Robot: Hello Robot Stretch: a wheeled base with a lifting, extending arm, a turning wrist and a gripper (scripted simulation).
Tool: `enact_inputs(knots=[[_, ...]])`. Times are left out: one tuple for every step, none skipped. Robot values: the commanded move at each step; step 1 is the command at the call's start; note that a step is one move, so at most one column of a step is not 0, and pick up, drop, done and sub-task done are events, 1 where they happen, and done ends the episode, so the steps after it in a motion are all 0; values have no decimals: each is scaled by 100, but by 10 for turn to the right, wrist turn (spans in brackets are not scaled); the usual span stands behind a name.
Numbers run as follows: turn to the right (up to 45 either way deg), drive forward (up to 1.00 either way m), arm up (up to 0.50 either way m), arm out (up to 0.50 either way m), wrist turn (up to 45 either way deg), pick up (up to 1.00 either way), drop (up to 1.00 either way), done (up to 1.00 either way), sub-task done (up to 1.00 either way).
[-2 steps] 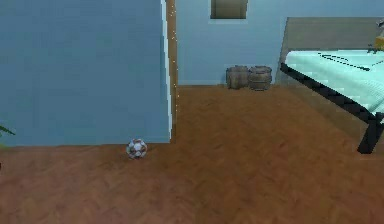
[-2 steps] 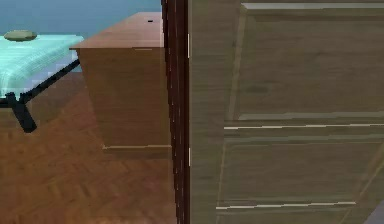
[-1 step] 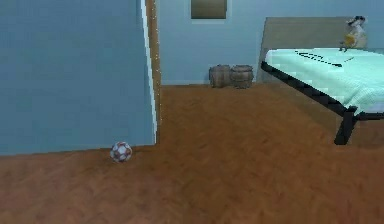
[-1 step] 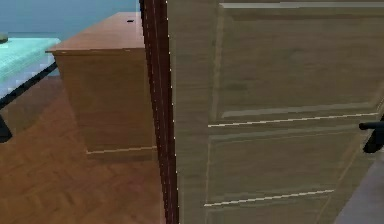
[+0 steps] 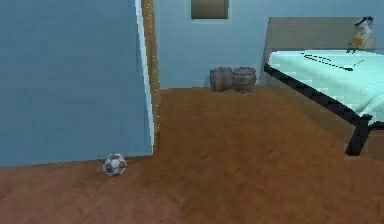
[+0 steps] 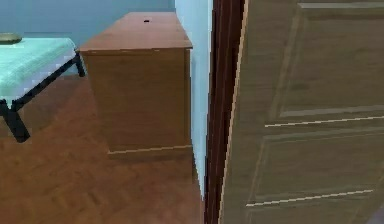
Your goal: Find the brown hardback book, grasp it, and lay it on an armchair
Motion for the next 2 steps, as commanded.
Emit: enact_inputs(knots=[[60,0,0,0,0,0,0,0,0],[0,100,0,0,0,0,0,0,0]])
